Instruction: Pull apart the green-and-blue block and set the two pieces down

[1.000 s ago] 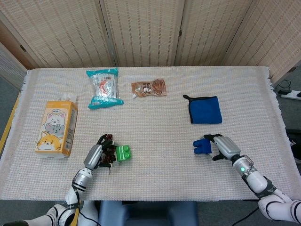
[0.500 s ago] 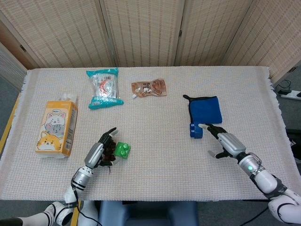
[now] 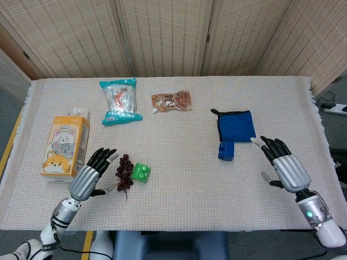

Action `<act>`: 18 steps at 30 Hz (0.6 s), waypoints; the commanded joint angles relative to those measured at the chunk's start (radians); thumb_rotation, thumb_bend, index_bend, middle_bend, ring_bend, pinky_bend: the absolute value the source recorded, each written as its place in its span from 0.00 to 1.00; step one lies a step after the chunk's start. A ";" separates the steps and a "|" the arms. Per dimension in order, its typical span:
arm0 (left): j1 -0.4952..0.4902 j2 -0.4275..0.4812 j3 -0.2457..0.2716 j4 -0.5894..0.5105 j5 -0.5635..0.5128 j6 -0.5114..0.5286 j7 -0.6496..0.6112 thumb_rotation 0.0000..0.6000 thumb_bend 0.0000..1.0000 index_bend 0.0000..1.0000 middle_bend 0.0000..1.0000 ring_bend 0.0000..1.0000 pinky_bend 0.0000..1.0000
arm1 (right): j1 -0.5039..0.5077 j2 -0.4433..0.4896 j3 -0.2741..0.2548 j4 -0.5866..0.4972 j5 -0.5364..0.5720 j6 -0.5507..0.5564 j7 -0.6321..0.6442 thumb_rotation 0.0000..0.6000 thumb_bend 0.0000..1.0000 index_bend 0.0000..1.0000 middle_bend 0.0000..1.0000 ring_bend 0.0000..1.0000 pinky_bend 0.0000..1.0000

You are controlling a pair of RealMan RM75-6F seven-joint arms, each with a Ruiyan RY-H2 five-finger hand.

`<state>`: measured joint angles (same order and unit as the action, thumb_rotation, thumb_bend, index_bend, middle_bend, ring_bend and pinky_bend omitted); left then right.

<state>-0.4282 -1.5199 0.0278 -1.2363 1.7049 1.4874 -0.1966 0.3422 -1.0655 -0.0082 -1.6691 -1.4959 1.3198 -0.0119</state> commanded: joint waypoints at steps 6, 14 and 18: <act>0.229 0.232 0.029 -0.222 -0.167 0.110 0.352 1.00 0.29 0.09 0.08 0.00 0.00 | -0.150 -0.066 -0.002 -0.085 0.039 0.171 -0.333 1.00 0.41 0.00 0.00 0.00 0.00; 0.233 0.294 0.031 -0.313 -0.203 0.028 0.381 1.00 0.29 0.10 0.08 0.00 0.00 | -0.146 -0.076 -0.005 -0.086 0.021 0.129 -0.352 1.00 0.41 0.00 0.00 0.00 0.00; 0.252 0.295 0.032 -0.323 -0.155 0.069 0.381 1.00 0.29 0.10 0.08 0.00 0.00 | -0.144 -0.080 -0.004 -0.085 0.019 0.109 -0.358 1.00 0.41 0.00 0.00 0.00 0.00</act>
